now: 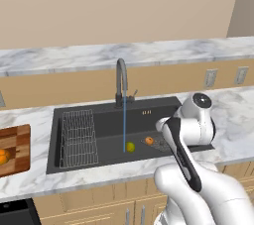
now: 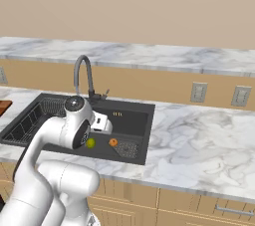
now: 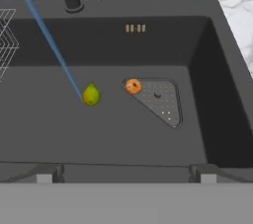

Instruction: Pick the orange, pear, tangerine from the sink and place them on the cutting board to airdry. Then turn off the sink faucet.

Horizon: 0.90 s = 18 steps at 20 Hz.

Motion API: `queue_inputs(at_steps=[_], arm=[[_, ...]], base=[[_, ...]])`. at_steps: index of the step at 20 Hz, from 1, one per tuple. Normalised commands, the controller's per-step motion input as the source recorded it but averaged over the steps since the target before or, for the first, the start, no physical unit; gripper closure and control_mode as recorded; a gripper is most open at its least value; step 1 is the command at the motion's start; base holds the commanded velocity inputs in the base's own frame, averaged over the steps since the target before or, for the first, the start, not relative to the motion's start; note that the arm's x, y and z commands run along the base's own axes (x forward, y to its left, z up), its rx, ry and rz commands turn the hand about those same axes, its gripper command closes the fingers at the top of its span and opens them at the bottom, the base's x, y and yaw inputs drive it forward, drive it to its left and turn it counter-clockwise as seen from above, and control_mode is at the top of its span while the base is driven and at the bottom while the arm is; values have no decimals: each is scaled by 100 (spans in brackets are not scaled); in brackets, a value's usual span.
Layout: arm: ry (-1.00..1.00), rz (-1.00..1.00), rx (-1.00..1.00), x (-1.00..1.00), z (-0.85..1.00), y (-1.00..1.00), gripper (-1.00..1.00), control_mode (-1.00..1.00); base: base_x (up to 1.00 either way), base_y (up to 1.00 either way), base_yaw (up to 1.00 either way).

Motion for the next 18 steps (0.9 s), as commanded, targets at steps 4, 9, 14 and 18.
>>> queue_inputs(at_steps=[4,9,14,18], arm=[[3,0,0,32,-28,0,-100,-100],[5,0,0,32,-24,0,-100,-100],[5,0,0,27,-30,0,-100,-100],[3,0,0,21,-27,0,-100,-100]], base=[[0,0,0],[0,0,0],[0,0,0],[0,0,0]])
